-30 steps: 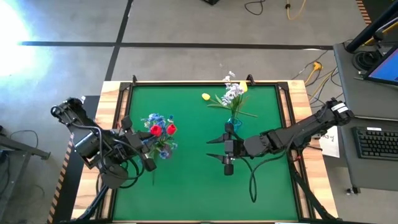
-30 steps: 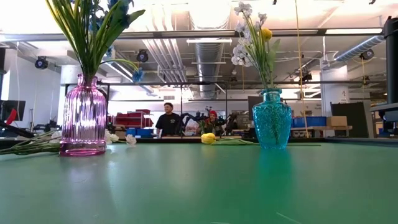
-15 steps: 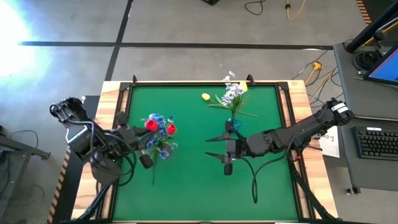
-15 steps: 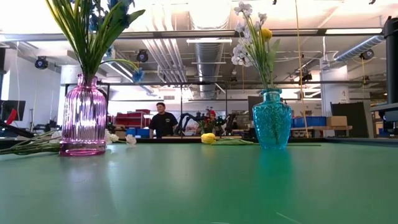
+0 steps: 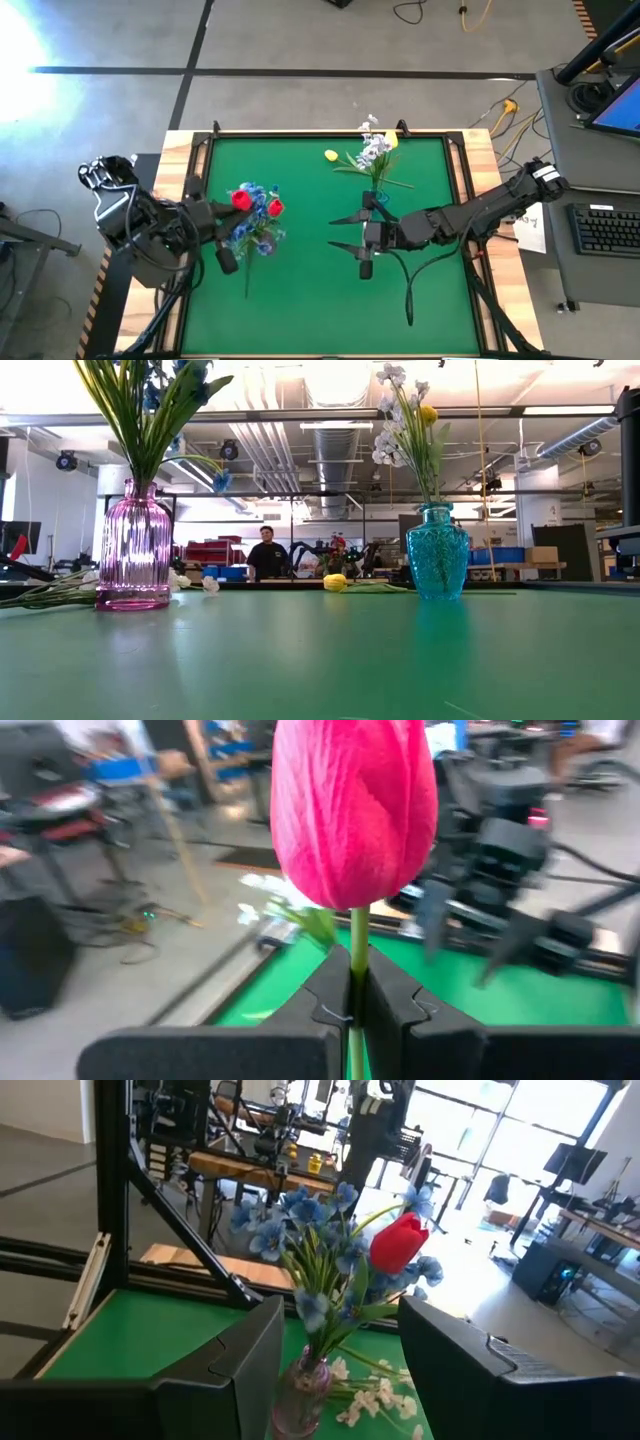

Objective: Sort flowers into vase by color
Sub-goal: Put the red tulip into the violet vase

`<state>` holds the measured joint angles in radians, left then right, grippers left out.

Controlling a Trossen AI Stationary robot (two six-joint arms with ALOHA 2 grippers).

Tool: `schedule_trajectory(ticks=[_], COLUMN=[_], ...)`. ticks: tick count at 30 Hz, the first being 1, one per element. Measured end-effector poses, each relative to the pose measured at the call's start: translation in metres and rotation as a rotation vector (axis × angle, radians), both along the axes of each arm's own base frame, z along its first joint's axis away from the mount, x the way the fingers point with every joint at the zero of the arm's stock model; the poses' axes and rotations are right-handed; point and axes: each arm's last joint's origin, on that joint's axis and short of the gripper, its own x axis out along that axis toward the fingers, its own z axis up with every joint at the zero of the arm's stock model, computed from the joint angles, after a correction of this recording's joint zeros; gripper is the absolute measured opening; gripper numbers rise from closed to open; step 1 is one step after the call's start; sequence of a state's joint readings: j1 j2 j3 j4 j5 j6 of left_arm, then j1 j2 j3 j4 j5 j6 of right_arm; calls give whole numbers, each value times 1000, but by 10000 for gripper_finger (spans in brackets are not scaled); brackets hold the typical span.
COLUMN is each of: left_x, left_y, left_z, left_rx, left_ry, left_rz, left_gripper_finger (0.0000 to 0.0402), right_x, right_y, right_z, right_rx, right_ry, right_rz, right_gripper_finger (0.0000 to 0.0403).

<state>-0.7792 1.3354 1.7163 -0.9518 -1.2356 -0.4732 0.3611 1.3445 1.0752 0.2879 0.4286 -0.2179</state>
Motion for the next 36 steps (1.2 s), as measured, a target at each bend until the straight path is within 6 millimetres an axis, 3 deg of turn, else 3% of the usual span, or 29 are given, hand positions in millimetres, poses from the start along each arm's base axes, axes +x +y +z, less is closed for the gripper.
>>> schedule_trajectory(ticks=[8, 25, 36], left_x=[-4, 42, 50], left_y=[-12, -88, -85], left_z=[2, -53, -57], left_rx=[-55, 114, 205], left_ry=[16, 92, 171], left_rz=[-110, -107, -142], left_gripper_finger=[0, 0, 0], right_x=[0, 0, 0], right_y=[1, 4, 3], right_z=[0, 3, 4], right_rx=[45, 94, 71], right_ry=[-5, -30, -44], right_rz=[15, 114, 112], right_gripper_finger=[192, 192, 192])
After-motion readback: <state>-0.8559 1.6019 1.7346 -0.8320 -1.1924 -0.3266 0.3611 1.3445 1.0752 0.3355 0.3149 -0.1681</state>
